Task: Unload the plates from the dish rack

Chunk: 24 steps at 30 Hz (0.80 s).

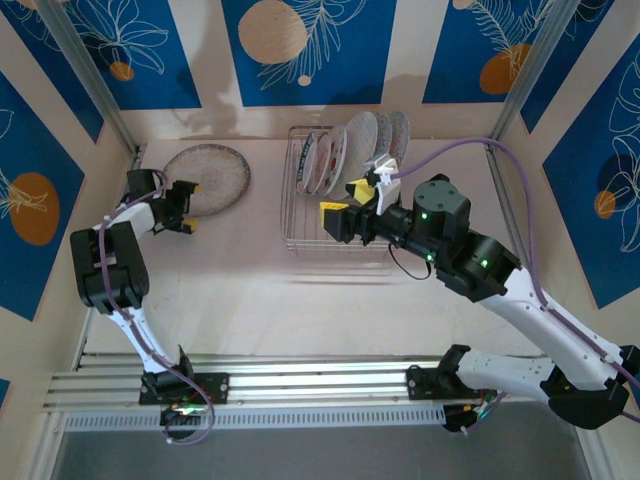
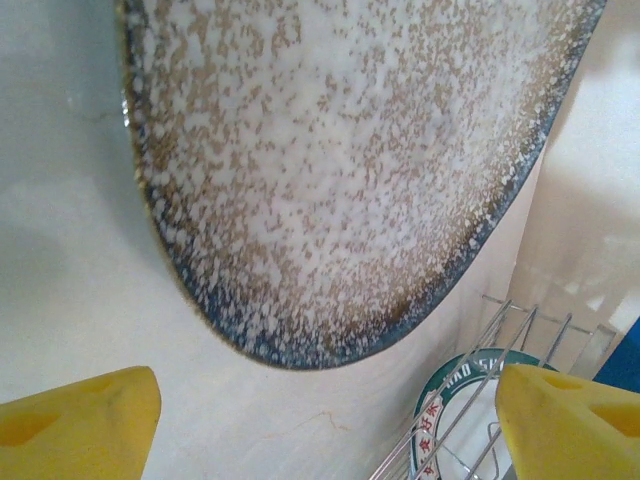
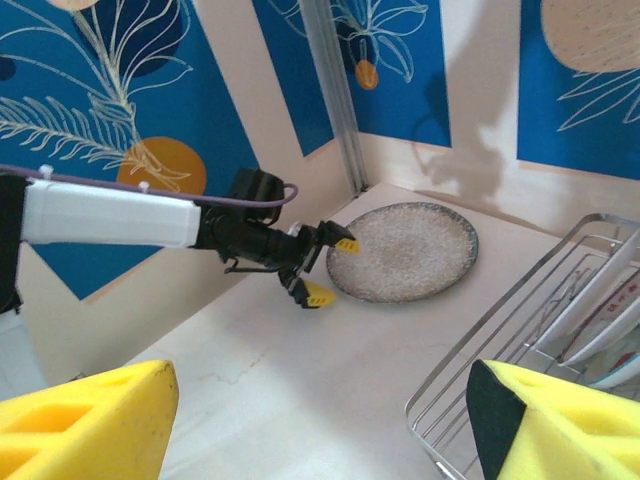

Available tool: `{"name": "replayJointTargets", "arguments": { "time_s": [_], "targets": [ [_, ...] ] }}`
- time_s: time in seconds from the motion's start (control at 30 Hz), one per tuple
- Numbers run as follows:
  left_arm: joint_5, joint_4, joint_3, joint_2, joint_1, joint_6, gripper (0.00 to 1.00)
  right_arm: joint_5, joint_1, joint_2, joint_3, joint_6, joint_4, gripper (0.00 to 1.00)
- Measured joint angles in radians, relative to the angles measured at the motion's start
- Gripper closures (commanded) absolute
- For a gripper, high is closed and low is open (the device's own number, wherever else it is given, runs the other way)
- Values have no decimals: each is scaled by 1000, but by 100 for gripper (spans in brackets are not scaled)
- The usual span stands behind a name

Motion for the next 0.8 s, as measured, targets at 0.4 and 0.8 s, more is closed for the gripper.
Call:
{"name": "replayJointTargets", "arguments": {
  "time_s": [0.4, 0.8],
  "targets": [
    [-88, -80, -127, -373, -82, 7, 13, 203, -304, 70, 268, 145, -235, 37],
    [-379, -150, -122, -754, -534, 160, 12, 200, -570, 298, 350, 251, -362, 44]
  ]
}}
